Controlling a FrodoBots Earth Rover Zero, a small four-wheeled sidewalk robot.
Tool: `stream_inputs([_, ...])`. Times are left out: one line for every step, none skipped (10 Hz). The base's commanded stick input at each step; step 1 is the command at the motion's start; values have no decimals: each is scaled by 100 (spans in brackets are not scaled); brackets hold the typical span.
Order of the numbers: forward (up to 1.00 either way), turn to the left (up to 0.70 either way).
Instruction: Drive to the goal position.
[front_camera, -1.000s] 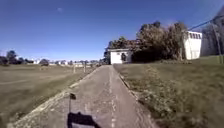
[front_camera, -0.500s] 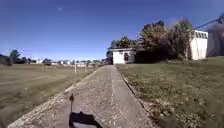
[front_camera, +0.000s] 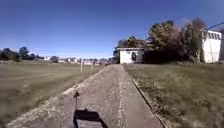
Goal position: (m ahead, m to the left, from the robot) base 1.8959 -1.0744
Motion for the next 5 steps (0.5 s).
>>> stream_inputs([100,0])
stream_inputs([100,0])
stream_inputs([100,0])
stream_inputs([100,1])
stream_inputs([100,3])
